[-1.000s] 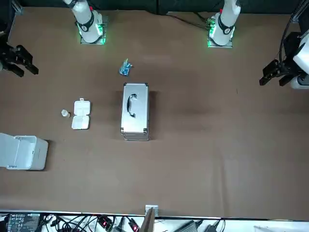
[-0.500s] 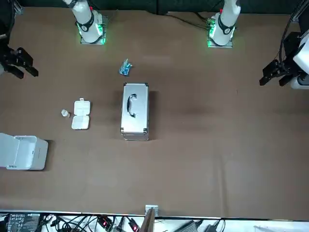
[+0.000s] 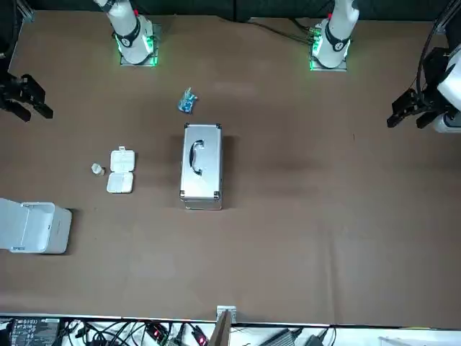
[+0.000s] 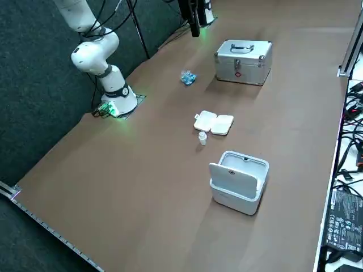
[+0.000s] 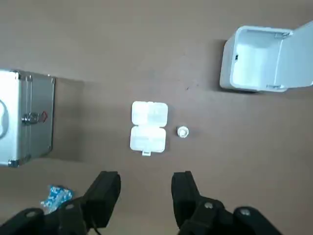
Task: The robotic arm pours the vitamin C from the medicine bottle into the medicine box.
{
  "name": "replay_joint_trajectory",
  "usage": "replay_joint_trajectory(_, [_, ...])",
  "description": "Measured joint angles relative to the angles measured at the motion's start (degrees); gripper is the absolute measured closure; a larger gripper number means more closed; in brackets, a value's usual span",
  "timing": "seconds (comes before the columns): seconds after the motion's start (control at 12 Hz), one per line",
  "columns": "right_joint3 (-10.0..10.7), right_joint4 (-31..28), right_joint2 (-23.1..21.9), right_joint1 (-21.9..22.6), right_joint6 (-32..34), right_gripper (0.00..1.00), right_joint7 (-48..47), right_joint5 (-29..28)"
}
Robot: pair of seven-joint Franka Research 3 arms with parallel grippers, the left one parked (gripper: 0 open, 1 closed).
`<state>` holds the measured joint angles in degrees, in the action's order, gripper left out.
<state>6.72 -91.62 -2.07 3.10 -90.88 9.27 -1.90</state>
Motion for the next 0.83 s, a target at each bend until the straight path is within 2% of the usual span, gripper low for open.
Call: replay_joint_trajectory(0.83, [-0.07,0.0,0.04,-0.29,-1.57,0.33,-4.26,0.16])
